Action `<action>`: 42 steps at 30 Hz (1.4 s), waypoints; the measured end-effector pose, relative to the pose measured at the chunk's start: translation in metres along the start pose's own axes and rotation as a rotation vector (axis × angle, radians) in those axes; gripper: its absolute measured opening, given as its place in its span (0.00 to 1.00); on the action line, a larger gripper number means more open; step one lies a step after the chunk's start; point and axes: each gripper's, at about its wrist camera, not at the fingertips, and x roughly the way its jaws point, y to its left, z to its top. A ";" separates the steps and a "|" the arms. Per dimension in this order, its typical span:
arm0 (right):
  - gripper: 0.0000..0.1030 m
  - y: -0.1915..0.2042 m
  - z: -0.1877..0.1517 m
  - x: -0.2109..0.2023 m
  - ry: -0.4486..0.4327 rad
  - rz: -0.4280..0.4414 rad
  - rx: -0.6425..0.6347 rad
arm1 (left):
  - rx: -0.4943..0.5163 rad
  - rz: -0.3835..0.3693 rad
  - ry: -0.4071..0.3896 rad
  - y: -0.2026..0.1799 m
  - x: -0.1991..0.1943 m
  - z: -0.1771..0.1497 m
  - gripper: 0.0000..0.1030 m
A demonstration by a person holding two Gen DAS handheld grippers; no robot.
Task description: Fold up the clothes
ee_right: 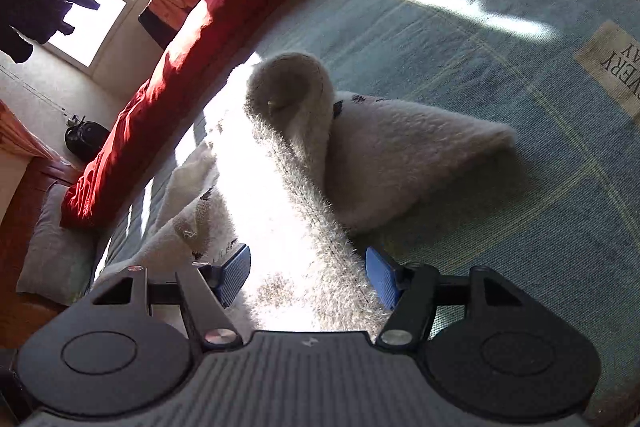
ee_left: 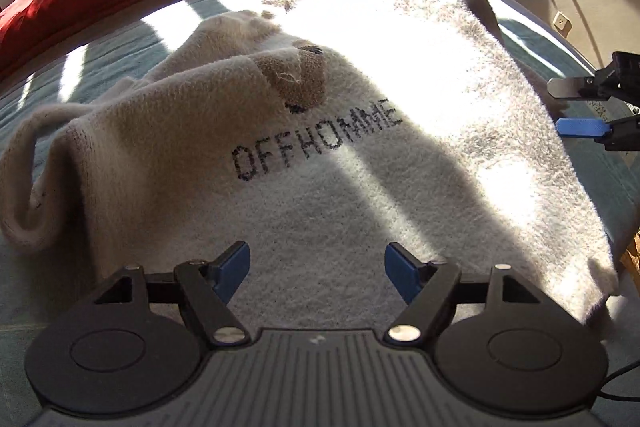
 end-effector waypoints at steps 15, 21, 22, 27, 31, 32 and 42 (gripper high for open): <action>0.70 -0.013 -0.026 0.006 0.034 0.009 0.020 | -0.147 0.011 0.047 0.017 0.025 -0.028 0.88; 0.70 -0.058 0.018 0.006 -0.096 0.016 0.175 | -0.119 0.030 0.031 0.002 0.017 -0.024 0.88; 0.69 -0.069 0.026 0.012 -0.102 0.021 0.218 | -0.116 0.032 0.029 0.001 0.017 -0.023 0.88; 0.58 -0.097 0.047 0.044 -0.098 0.065 0.333 | -0.111 0.048 0.041 -0.002 0.019 -0.019 0.88; 0.21 -0.101 0.063 0.046 -0.133 0.047 0.308 | -0.087 0.081 0.052 -0.006 0.021 -0.014 0.88; 0.20 -0.099 0.068 0.042 -0.149 0.039 0.277 | -0.083 0.084 0.050 -0.007 0.021 -0.012 0.88; 0.13 -0.092 0.151 -0.003 -0.265 -0.082 0.035 | 0.009 0.088 0.023 -0.038 0.021 0.002 0.88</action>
